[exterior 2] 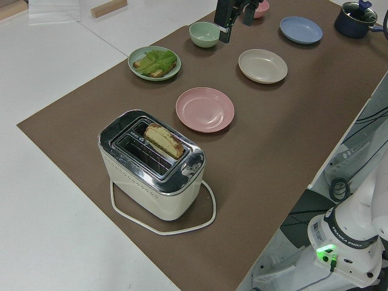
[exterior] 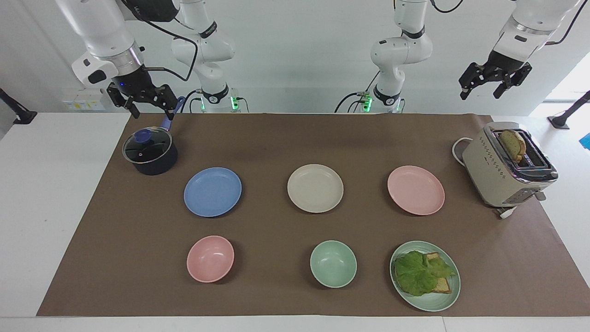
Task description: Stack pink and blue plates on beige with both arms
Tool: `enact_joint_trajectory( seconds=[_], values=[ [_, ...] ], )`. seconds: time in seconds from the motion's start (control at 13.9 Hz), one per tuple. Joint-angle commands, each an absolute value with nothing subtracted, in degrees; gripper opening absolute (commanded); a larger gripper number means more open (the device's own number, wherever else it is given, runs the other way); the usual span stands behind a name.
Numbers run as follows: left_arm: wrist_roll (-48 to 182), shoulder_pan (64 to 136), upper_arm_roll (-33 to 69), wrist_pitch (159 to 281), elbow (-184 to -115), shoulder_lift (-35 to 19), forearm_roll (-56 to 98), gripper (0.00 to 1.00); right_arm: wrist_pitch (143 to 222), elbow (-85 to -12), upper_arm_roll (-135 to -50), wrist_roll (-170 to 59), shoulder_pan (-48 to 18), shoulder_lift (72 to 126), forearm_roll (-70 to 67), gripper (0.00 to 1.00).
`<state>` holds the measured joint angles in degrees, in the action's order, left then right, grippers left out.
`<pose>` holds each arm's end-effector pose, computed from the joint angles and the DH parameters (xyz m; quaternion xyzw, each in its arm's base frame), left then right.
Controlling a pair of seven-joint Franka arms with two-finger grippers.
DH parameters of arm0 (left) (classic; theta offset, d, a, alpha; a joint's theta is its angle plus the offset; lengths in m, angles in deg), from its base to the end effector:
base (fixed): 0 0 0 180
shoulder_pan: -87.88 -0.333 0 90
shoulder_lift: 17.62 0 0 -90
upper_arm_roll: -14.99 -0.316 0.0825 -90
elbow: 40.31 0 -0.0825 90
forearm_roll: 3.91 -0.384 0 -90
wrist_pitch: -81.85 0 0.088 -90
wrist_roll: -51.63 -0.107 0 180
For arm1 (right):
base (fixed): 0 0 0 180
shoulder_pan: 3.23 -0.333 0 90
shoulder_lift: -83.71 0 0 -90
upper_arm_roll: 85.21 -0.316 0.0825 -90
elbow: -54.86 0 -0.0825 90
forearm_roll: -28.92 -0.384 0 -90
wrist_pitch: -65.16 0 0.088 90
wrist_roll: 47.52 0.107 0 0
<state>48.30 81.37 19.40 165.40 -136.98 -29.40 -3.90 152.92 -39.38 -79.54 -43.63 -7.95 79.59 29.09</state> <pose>0.4769 0.0130 0.6662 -0.9998 0.0098 0.0123 0.0072 0.5273 -0.0110 0.6251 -0.9989 0.0420 0.0208 0.0015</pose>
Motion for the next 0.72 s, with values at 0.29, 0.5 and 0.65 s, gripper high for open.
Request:
enact_joint_trajectory(
  seconds=[0.29, 0.5, 0.65],
  values=[
    [48.64, 81.11, 19.39, 165.08, -136.90, -29.66, -3.38, 1.00, 154.19, -41.38, -79.84, -44.88, -7.28, 77.91, 29.45, 1.00],
    [48.90, 81.29, 19.39, 165.52, -137.07, -29.75, -3.29, 1.00, 154.19, -41.38, -79.84, -44.88, -7.28, 77.91, 29.45, 1.00],
    [48.90, 81.11, 19.47, 165.78, -137.68, -29.92, -3.20, 1.00, 154.19, -41.38, -79.84, -44.88, -7.28, 77.91, 29.45, 1.00]
  ],
)
